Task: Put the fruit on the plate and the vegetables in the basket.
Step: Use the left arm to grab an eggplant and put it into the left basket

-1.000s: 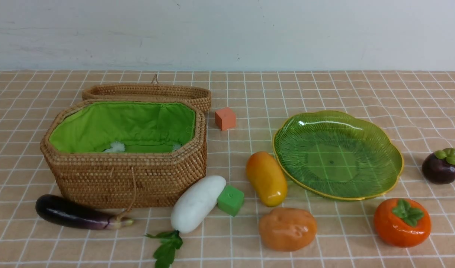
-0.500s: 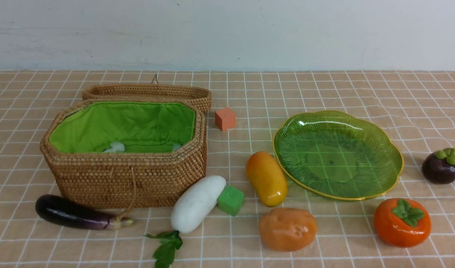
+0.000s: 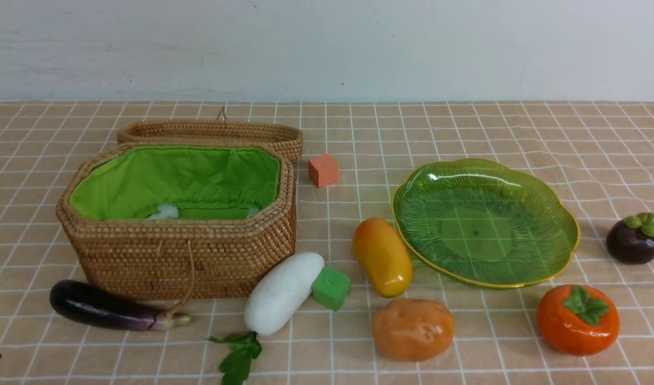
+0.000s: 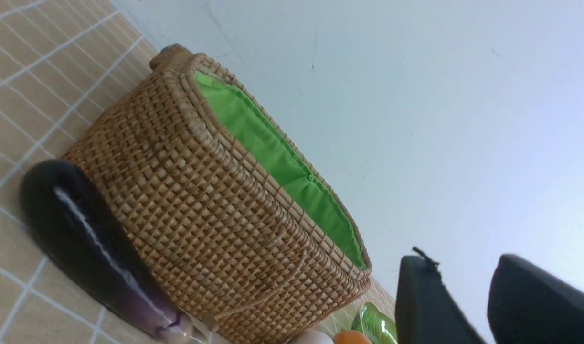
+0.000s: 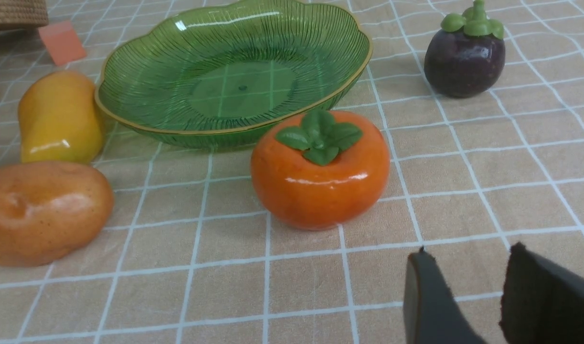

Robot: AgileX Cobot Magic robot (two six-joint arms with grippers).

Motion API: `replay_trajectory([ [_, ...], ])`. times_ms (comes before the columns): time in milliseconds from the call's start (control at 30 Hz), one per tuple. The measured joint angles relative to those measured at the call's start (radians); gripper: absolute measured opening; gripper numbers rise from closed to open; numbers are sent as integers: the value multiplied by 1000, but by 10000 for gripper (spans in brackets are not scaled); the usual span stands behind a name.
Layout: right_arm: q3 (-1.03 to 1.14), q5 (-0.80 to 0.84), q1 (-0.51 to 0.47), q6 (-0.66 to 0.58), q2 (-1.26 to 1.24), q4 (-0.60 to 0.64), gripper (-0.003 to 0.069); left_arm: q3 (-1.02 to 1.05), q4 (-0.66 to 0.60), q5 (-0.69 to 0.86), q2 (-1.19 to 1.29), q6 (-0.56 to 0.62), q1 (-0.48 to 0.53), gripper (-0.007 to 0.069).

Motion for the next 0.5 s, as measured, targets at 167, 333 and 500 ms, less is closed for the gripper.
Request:
replay_trajectory([
  [167, 0, 0, 0, 0, 0, 0, 242, -98, 9, 117, 43, 43, 0, 23],
  [333, 0, -3, 0, 0, 0, 0, 242, -203, 17, 253, 163, 149, 0, -13],
  [500, 9, -70, 2, 133, 0, 235, 242, -347, 2, 585, 386, 327, 0, -13],
])
